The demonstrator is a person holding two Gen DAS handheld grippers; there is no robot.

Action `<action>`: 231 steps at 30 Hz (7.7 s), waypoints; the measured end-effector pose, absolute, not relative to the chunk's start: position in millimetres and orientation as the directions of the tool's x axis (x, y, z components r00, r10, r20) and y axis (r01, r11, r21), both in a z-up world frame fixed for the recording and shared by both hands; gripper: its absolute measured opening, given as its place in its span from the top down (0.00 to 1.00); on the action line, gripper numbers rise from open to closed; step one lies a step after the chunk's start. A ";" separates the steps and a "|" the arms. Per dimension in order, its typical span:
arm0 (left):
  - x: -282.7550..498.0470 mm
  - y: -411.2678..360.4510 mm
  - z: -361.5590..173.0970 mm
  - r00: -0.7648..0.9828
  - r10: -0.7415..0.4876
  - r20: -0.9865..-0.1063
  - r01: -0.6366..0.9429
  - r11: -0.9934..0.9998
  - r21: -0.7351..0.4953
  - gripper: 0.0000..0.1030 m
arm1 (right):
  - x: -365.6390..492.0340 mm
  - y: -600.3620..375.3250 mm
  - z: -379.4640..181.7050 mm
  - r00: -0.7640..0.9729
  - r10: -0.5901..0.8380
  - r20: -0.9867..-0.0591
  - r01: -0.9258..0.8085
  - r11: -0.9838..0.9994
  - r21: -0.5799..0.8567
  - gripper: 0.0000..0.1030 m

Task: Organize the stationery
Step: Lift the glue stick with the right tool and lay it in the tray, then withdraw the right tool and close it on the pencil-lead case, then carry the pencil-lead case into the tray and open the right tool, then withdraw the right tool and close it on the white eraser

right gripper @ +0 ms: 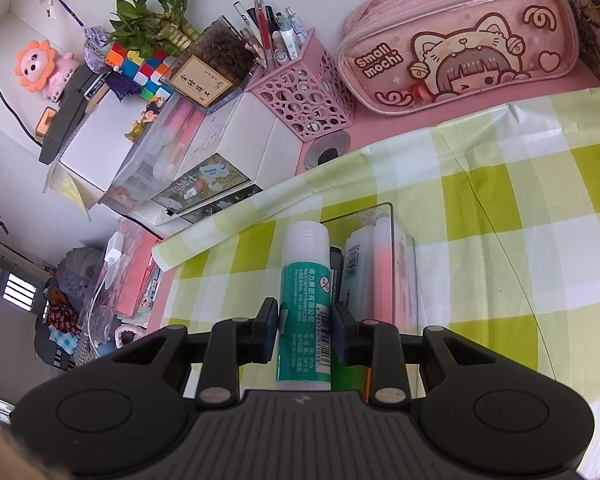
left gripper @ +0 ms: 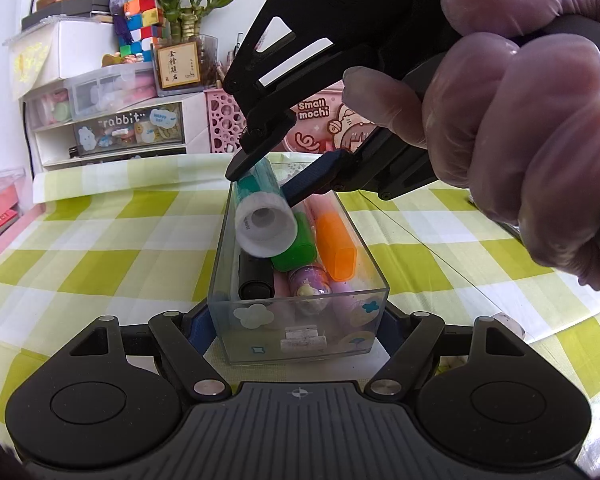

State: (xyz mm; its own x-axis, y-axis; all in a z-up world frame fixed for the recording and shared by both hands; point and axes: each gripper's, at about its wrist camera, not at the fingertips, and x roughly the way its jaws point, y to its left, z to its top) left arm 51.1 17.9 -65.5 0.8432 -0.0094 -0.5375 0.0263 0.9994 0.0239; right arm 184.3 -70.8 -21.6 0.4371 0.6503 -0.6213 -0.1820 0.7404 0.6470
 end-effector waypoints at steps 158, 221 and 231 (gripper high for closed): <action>48.5 16.7 -65.1 0.846 0.005 -0.532 0.021 0.999 0.042 0.27 | 122.9 -160.3 -15.0 0.573 0.665 -0.479 -0.266 0.704 0.659 0.65; 39.5 18.8 -66.2 0.843 -0.012 -0.538 0.021 1.000 0.011 0.28 | 38.9 -181.7 -34.8 0.713 0.527 -0.462 -0.442 0.850 0.287 0.36; 36.0 26.1 -67.3 0.855 -0.044 -0.517 0.025 0.999 -0.043 0.27 | 18.9 -165.5 -59.6 0.673 0.502 -0.542 -0.522 0.843 0.133 0.36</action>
State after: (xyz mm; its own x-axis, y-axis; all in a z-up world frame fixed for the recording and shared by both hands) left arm 36.0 26.1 -67.3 0.8551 -0.0440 -0.5167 0.0253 0.9987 -0.0431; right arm 18.9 -165.5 -59.6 0.6733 0.5025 -0.5424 -0.5215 0.8428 0.1333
